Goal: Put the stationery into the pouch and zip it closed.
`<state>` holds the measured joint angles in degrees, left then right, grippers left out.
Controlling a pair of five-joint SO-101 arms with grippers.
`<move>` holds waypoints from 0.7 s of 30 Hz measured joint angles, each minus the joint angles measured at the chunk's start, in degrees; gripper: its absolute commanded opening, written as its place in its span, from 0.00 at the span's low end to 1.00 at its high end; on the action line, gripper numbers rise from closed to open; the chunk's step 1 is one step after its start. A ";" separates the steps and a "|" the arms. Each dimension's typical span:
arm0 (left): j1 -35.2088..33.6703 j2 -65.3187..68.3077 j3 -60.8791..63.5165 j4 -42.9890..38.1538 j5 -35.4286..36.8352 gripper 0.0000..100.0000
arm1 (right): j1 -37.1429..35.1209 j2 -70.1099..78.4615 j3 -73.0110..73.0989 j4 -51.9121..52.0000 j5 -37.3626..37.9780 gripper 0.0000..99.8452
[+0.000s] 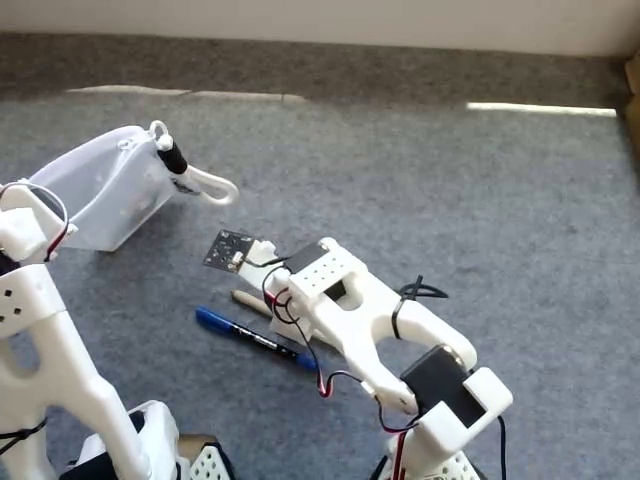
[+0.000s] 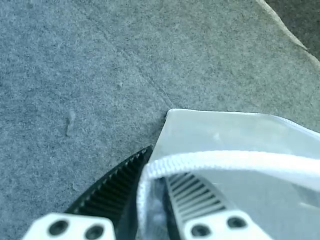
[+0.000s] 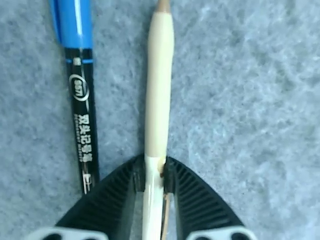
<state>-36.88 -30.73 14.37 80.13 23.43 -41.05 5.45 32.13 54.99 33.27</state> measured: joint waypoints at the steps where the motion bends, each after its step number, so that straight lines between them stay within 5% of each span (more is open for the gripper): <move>1: 0.00 0.00 0.00 0.00 0.00 0.01 | 0.00 0.00 0.09 0.09 0.00 0.13; 12: 0.00 0.00 0.00 0.00 0.00 0.01 | -1.49 -5.54 1.14 1.58 0.00 0.12; 21: 0.00 0.00 0.00 0.00 0.00 0.01 | -2.55 -6.15 1.14 -2.90 -8.35 0.12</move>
<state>-36.88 -30.73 14.37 80.13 23.43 -43.60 -0.70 33.27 52.09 24.92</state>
